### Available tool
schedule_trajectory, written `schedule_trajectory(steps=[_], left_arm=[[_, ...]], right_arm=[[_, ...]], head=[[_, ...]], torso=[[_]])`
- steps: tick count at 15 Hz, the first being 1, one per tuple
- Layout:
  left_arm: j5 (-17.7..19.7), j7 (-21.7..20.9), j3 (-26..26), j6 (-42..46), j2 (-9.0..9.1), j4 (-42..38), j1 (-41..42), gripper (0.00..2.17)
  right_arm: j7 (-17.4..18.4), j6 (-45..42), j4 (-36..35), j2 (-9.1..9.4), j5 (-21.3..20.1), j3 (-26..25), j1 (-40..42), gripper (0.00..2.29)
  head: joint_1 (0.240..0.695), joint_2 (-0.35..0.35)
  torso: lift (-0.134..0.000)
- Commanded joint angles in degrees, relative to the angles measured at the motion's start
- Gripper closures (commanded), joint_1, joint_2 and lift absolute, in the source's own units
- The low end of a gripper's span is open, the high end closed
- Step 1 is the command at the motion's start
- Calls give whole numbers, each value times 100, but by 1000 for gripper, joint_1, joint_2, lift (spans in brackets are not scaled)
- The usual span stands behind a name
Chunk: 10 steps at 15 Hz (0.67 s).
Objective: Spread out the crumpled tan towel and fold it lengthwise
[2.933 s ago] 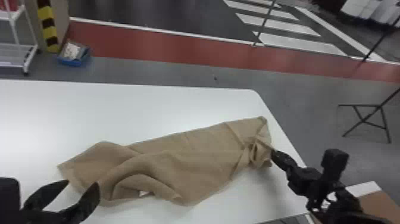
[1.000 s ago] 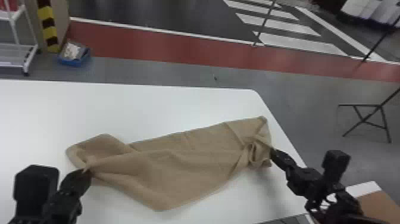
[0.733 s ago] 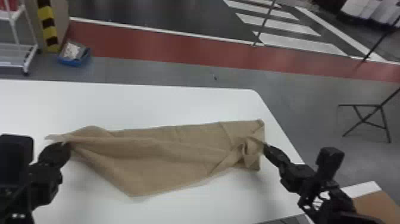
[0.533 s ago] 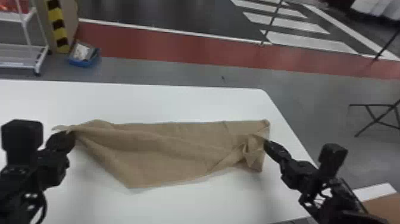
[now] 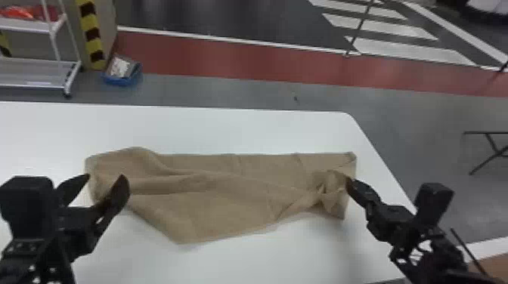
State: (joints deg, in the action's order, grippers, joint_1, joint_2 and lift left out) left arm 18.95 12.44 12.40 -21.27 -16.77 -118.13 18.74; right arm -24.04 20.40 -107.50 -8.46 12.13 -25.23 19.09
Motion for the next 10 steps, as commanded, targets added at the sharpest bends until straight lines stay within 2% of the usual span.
schedule_trajectory(steps=[1,2,3,7,9,10], left_arm=[[-49,83,52,-541,-46,-343,368,26],[-119,110,158,-682,-46,-334,455,26],[-5,101,184,-700,-46,-343,535,26],[663,-57,281,-735,-37,-343,517,53],[1041,-189,307,-840,7,-325,403,83],[1111,-189,351,-858,24,-299,324,83]], right_arm=[[-13,-92,62,-6,18,-35,51,1413],[-22,-92,62,-6,26,-52,69,1413],[-22,-128,62,-15,35,-70,86,1416],[-22,-180,45,-33,18,-87,174,1413],[-22,-198,45,-33,9,-96,209,1413],[-22,-198,45,-33,9,-105,218,1413]], head=[[695,-281],[695,-288],[695,-297],[695,-350],[695,-350],[695,-350]], torso=[[-124],[-124],[-124],[-124],[-124],[-124]])
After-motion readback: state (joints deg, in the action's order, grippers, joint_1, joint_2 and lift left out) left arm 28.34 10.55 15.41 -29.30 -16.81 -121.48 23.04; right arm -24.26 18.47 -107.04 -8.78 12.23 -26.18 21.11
